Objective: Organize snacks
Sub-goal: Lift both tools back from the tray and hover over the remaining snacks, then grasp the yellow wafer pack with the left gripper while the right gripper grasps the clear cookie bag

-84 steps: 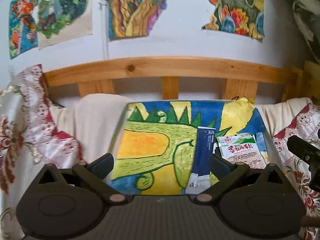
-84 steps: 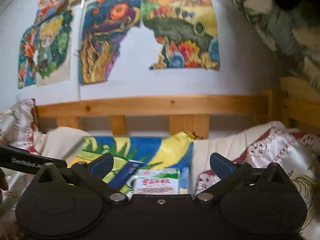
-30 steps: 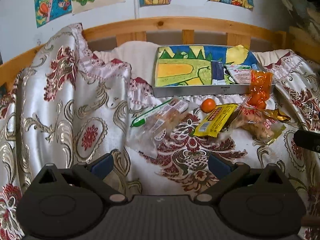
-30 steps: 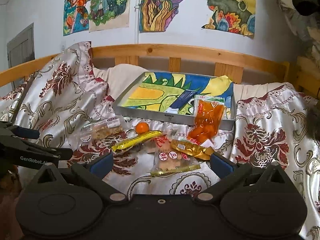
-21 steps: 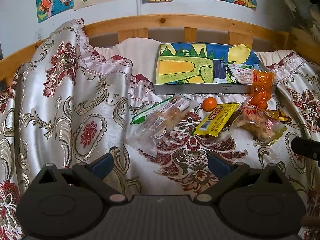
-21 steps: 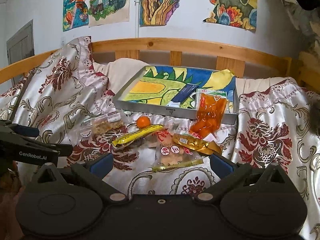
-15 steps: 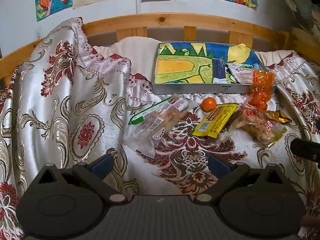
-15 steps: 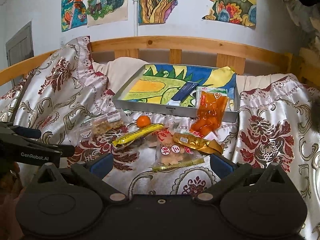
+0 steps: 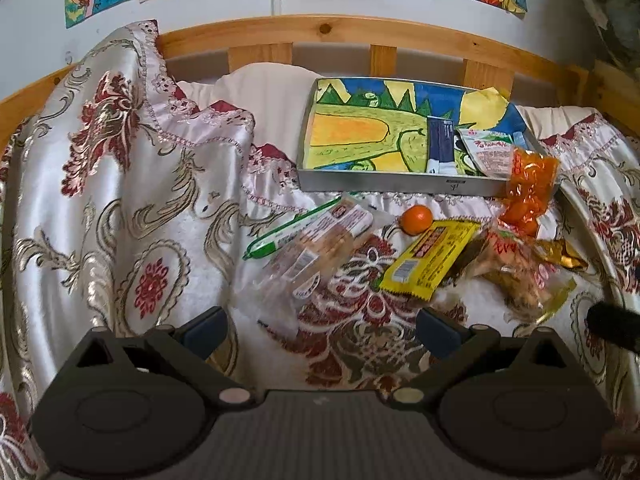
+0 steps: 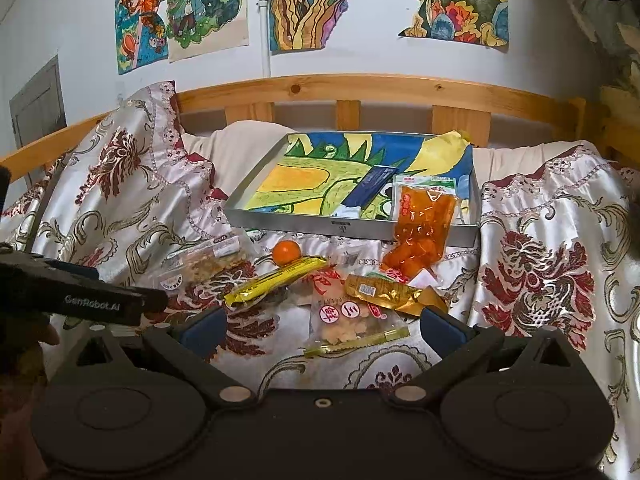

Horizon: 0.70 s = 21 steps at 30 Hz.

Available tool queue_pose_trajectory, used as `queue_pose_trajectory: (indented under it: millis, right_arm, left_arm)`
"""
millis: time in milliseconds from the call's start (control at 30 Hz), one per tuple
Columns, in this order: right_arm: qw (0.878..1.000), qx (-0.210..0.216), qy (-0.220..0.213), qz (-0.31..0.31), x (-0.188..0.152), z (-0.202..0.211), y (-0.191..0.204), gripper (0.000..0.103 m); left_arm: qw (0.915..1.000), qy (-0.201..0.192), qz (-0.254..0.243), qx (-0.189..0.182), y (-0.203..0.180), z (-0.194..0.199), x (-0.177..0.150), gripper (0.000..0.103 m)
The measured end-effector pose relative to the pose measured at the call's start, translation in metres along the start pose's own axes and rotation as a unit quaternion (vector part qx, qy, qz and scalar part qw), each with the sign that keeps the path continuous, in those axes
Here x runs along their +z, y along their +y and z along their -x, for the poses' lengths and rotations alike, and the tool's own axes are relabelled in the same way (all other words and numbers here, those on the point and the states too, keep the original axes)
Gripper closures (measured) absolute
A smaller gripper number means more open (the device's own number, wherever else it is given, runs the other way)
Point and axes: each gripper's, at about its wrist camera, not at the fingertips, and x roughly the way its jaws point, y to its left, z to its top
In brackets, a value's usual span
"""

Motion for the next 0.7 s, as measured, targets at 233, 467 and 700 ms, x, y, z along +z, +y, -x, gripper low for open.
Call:
queue_pose_trajectory:
  millis: [233, 467, 700]
  right_arm:
    - [1.0, 0.022, 0.012, 0.001, 0.003, -0.011, -0.001, 0.001]
    - [0.997, 0.06, 0.042, -0.004, 0.007, -0.03, -0.012, 0.001]
    - [0.993, 0.075, 0.089, -0.024, 0.005, -0.063, -0.03, 0.001]
  left_arm:
    - [0.9997, 0.002, -0.01, -0.023, -0.005, -0.013, 0.009, 0.001]
    - [0.9977, 0.01, -0.012, -0.066, -0.009, -0.029, 0.02, 0.001]
    - [0.9885, 0.045, -0.005, -0.144, -0.013, -0.052, 0.041, 0.001]
